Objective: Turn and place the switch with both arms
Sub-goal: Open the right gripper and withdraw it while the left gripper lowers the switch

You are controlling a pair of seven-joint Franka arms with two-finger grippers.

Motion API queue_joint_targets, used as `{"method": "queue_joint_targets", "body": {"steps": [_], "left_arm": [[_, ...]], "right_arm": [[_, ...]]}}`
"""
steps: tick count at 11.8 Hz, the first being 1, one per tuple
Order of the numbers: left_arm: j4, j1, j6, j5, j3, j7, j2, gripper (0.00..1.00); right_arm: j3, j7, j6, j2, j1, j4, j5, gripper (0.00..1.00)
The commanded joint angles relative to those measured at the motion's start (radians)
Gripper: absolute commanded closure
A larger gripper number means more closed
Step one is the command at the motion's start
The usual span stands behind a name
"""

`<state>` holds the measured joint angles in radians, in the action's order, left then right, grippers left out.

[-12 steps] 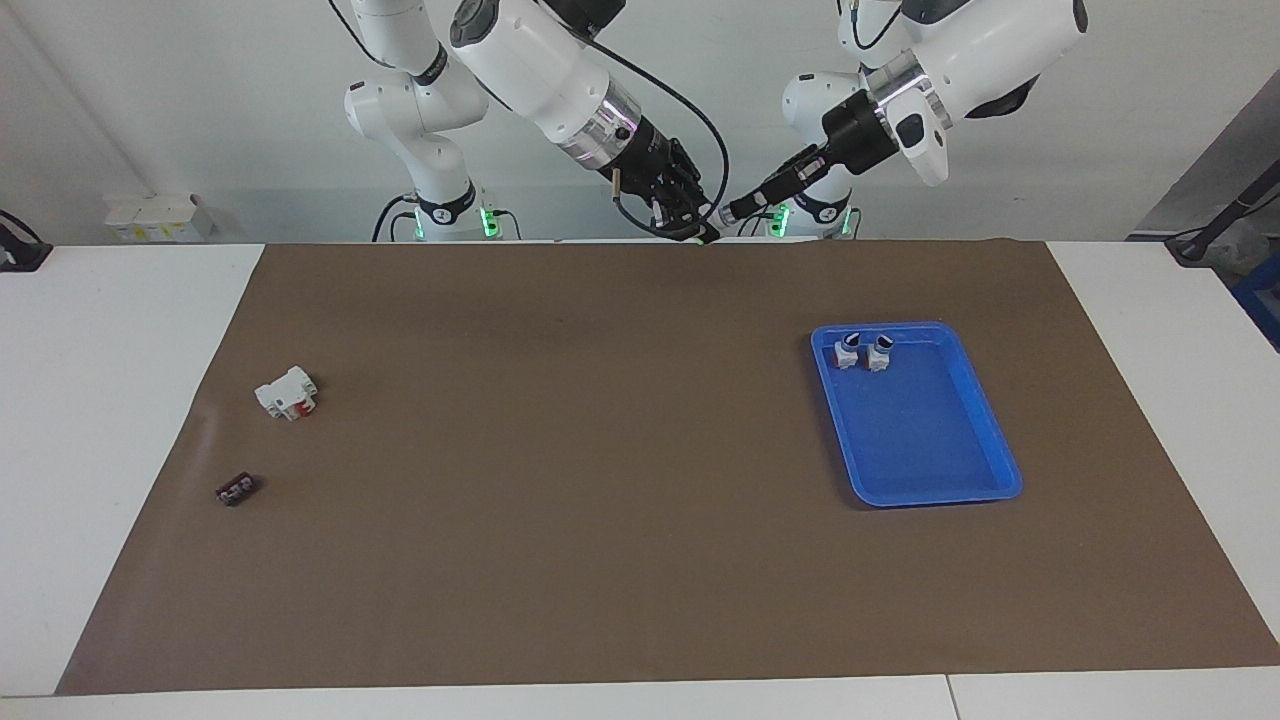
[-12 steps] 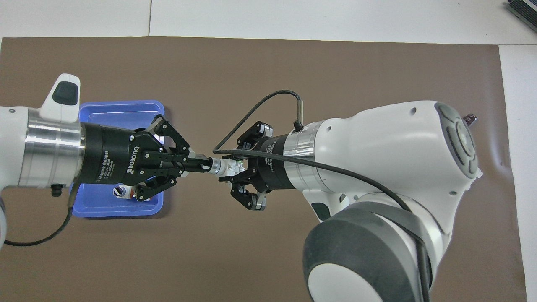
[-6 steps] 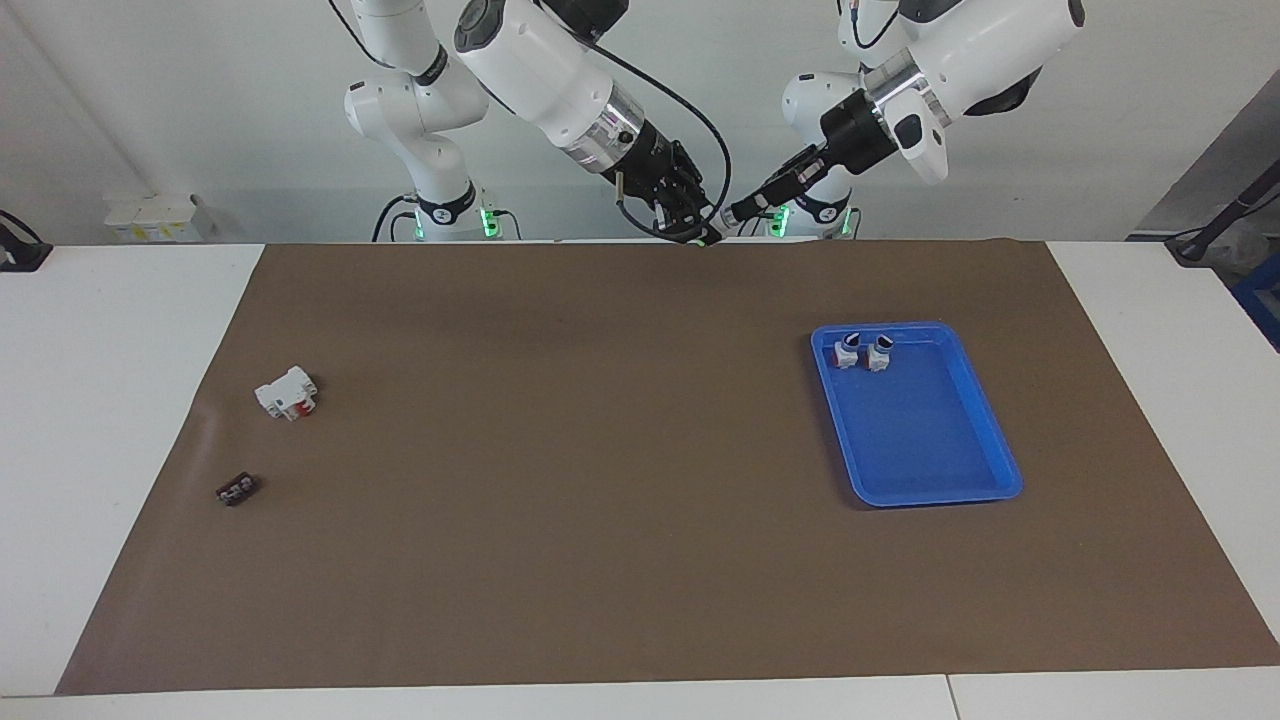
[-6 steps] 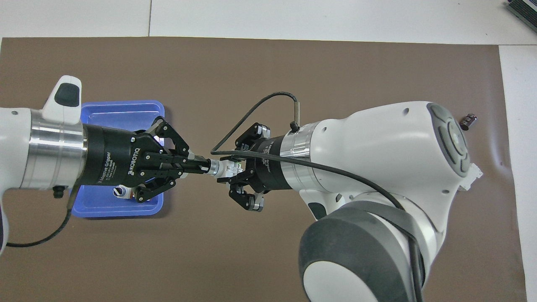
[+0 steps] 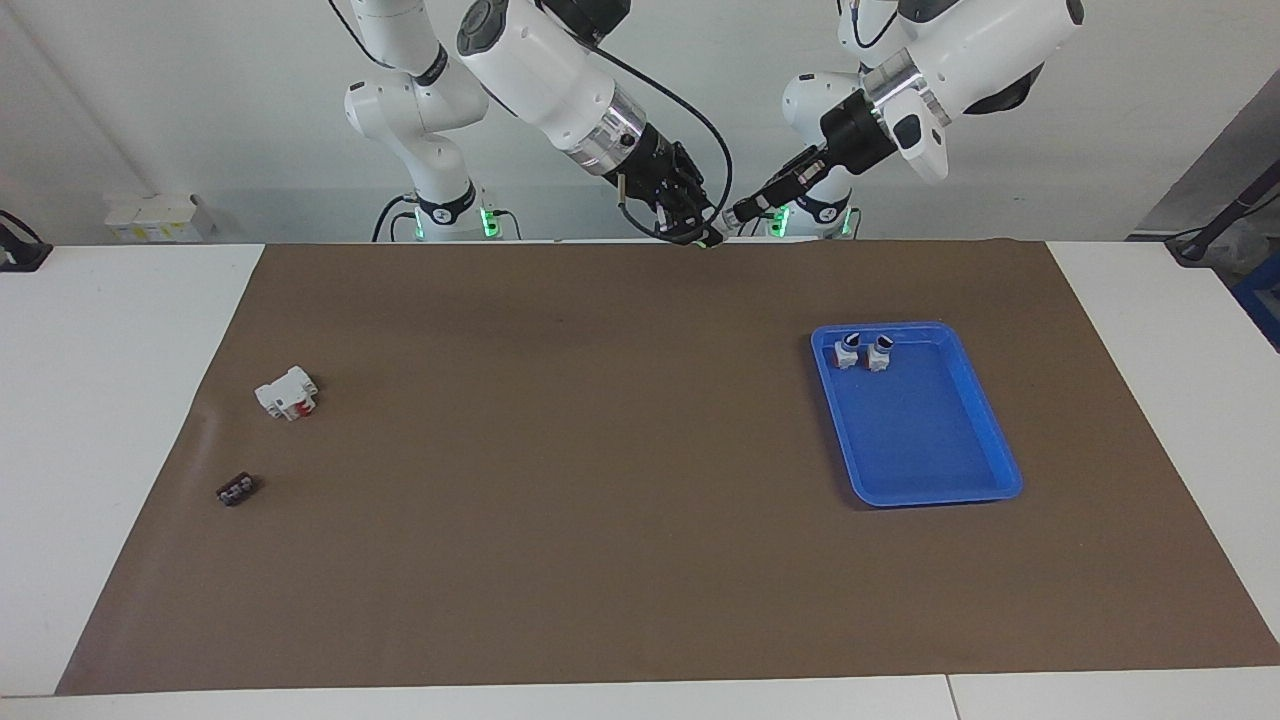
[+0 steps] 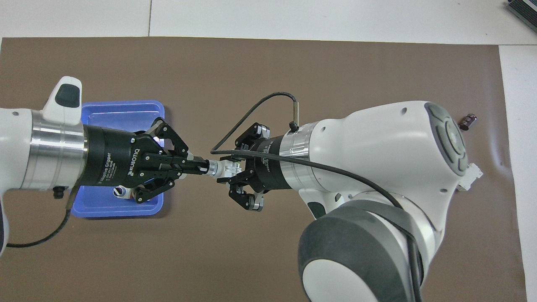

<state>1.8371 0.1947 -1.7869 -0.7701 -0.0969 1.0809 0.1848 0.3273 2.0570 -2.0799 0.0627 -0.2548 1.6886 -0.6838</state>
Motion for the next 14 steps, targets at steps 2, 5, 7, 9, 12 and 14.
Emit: {"method": "queue_joint_targets", "body": {"steps": [2,5,7,9,12,14], "left_arm": [[0.022,0.002,0.009,0.051,0.009,0.010,0.025,1.00],[0.039,0.000,0.003,0.149,0.011,-0.088,0.030,1.00],[0.071,-0.014,0.000,0.225,0.019,-0.203,0.044,1.00],[0.144,-0.044,-0.002,0.311,0.019,-0.378,0.073,1.00],[0.229,-0.108,-0.047,0.445,0.017,-0.580,0.085,1.00],[0.315,-0.161,-0.148,0.456,0.017,-0.680,0.079,1.00]], "right_arm": [[0.003,-0.088,0.034,-0.011,0.023,-0.009,-0.003,0.00],[-0.014,-0.130,0.056,-0.020,0.028,-0.014,0.000,0.00],[-0.017,-0.236,0.086,-0.029,0.057,-0.015,0.029,0.00],[-0.020,-0.346,0.139,-0.056,0.098,-0.017,0.072,0.00],[-0.022,-0.577,0.211,-0.105,0.149,-0.015,0.182,0.00],[-0.022,-0.681,0.239,-0.115,0.175,-0.015,0.254,0.00]]}}
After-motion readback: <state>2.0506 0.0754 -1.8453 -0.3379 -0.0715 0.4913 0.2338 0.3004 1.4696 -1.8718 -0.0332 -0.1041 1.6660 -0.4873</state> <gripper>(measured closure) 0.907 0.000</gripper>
